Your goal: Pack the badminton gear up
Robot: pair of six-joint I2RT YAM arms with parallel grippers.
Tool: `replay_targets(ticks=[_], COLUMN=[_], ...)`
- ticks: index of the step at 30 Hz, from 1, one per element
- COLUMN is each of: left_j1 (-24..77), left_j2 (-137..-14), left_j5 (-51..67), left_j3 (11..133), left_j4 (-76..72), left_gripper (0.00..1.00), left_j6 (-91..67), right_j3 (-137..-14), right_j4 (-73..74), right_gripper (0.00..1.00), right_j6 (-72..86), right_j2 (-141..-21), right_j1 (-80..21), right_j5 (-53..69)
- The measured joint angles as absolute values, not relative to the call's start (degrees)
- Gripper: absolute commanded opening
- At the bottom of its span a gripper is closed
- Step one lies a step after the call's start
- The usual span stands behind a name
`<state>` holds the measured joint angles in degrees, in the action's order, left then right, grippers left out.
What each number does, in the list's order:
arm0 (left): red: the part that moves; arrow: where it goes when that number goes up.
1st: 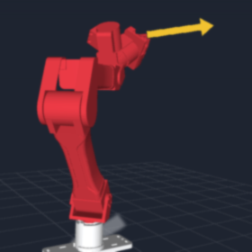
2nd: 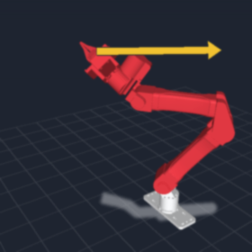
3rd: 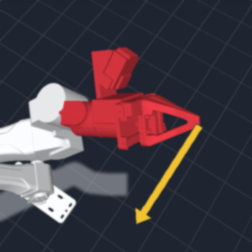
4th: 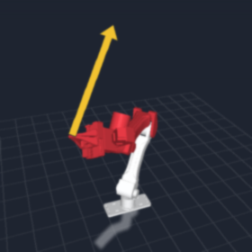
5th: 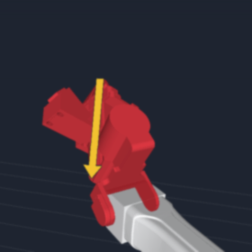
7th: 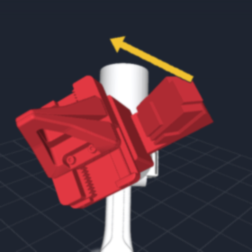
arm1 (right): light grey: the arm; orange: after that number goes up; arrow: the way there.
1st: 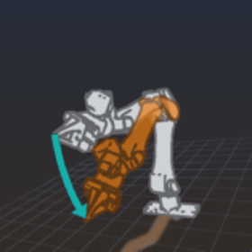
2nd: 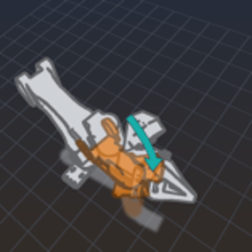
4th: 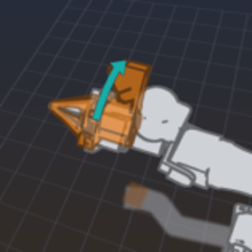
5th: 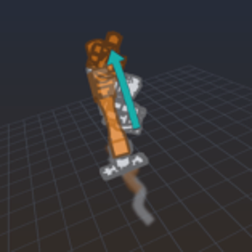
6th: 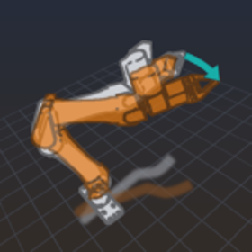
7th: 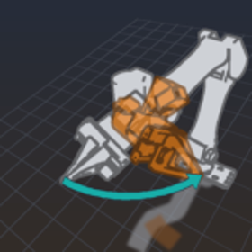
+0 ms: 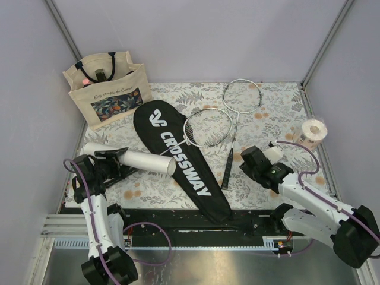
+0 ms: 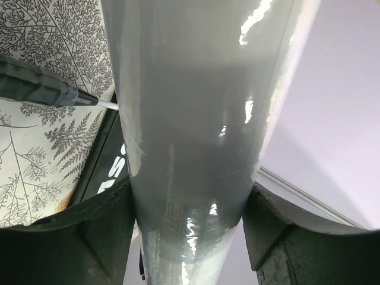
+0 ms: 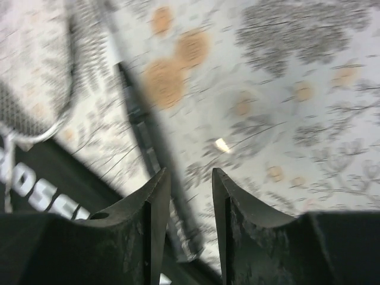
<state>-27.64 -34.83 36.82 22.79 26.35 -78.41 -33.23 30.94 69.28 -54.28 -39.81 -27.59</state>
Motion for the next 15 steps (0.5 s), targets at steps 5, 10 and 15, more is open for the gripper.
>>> replay_targets(ticks=[5,10,15], left_j1=[-27.6,-27.6,-27.6], left_j2=[-34.5,-34.5,-34.5], left_j5=[36.9,36.9,36.9], left_j3=[22.3,21.9,21.9], left_j4=[26.6,27.1,27.1], left_gripper=[0.51,0.51,0.51], left_j6=[-78.0,-77.8,-77.8], right_j3=[-33.0,-33.0,-33.0], right_j4=[34.0,34.2,34.2], right_gripper=[0.39,0.39,0.39], right_j6=[70.6,71.7,72.6], right_j2=[-59.5,-65.4,-69.3], right_j1=[-33.7,-31.0,-28.9], right_j5=[-28.8,-29.1,-29.0])
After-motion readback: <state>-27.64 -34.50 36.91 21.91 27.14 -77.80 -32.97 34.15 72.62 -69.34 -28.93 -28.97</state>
